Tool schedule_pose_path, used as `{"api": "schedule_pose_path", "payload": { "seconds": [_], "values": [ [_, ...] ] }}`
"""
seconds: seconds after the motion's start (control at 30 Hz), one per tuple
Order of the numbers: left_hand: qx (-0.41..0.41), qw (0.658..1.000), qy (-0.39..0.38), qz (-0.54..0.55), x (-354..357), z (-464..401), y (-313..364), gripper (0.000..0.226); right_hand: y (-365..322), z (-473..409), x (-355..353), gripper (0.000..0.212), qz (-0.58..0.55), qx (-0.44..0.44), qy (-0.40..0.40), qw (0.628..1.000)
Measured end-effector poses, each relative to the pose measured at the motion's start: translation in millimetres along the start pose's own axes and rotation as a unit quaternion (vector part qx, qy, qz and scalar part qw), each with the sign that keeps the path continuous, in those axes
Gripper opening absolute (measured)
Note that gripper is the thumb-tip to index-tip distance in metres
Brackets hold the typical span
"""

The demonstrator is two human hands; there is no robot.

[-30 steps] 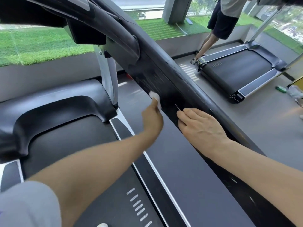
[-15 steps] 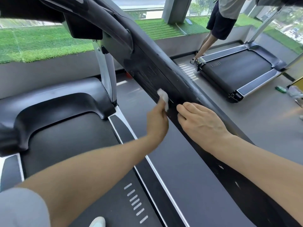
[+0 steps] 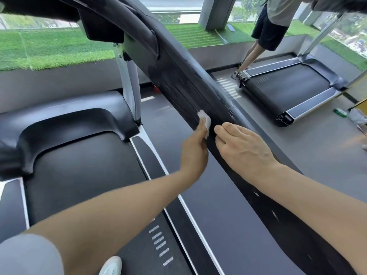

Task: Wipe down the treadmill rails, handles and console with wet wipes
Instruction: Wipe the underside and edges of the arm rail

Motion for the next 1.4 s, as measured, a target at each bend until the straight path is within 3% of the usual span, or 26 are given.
{"api": "schedule_pose_path", "payload": {
  "seconds": [0.07,0.17,0.4,0.67,0.77,0.97,1.13,1.23,1.3,1.4],
  "values": [
    [-0.029,0.998,0.041,-0.03,-19,-29,-3,0.042,0,-1,2,0.062,-0.001,0.004,-0.004,1.0],
    [-0.056,0.992,0.097,-0.055,-43,-70,-8,0.052,-1,-3,2,0.044,-0.018,0.003,-0.016,1.0],
    [0.029,0.999,0.011,-0.006,1,-1,8,0.063,-2,-1,6,0.046,-0.043,0.002,-0.009,0.999],
    [-0.066,0.99,0.109,-0.057,-60,-83,8,0.045,-2,-2,3,0.028,-0.044,-0.008,-0.031,0.999],
    [-0.017,0.995,0.077,-0.058,-47,-61,12,0.047,-1,-3,5,0.038,-0.042,-0.005,-0.021,0.999],
    [0.062,0.996,-0.012,-0.061,-25,-20,1,0.063,-2,-3,8,0.015,-0.024,-0.02,-0.031,0.999],
    [0.097,0.992,-0.071,-0.028,-24,-6,-2,0.057,-2,-4,2,0.019,-0.032,-0.014,-0.041,0.999],
    [0.043,0.998,-0.047,0.008,-29,-7,4,0.046,0,-7,-2,0.024,-0.031,-0.017,-0.047,0.998],
    [-0.049,0.992,-0.032,0.111,-31,-12,2,0.029,1,-8,-4,0.02,-0.031,-0.021,-0.05,0.998],
    [-0.144,0.943,0.0,0.299,-41,-17,-1,0.03,0,-7,-6,0.02,-0.03,-0.025,-0.055,0.998]
  ]
}}
Point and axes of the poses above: each hand's wrist, its own z-axis away from the middle knuckle, its own x-axis out of the palm, y = z × x, the point moved 1 cm from there along -z, towards the middle knuckle, and after that the axes turned 15 degrees about -y, right-handed, at the moved point
